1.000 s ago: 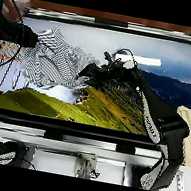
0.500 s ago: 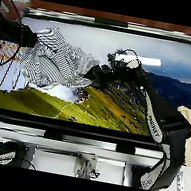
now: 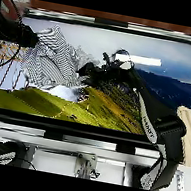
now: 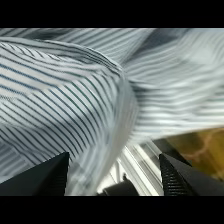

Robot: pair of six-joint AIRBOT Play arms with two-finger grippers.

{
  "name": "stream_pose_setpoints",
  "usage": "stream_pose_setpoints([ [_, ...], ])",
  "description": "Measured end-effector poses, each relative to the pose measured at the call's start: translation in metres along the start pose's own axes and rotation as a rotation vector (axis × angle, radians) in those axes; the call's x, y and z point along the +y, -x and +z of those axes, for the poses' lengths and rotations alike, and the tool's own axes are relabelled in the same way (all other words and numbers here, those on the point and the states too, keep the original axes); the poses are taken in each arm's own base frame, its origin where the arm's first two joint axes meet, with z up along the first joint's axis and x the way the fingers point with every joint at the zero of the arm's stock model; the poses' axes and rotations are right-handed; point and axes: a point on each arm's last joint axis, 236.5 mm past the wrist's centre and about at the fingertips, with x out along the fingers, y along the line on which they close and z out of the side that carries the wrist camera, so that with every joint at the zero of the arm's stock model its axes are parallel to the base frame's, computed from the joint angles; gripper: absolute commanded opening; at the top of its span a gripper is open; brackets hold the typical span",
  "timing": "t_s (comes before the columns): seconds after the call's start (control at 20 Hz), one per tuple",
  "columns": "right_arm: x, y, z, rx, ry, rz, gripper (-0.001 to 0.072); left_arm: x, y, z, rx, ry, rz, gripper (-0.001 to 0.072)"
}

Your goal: Fold the shirts.

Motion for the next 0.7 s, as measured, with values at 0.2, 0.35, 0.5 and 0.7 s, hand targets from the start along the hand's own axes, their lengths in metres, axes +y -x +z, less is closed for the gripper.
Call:
stream_pose_setpoints([
  [0.2,0.018,-0.029,-0.002,-0.023,-0.018,0.083,0.0279,-0.008,0.0,0.001,-0.002,-0.013,-0.016,0.0053],
  [0.35,0.035,-0.025,0.001,-0.041,-0.009,0.141,0.0087,-0.01,0.0,0.006,-0.022,-0.019,-0.018,0.0053],
  [0.5,0.067,0.01,0.014,-0.102,0.062,0.19,0.0086,-0.011,0.0,0.019,-0.078,-0.019,-0.02,0.0053],
  [0.7,0.136,0.106,0.021,-0.262,0.293,0.181,0.0085,-0.032,0.008,0.05,-0.215,0.011,-0.11,0.0053],
])
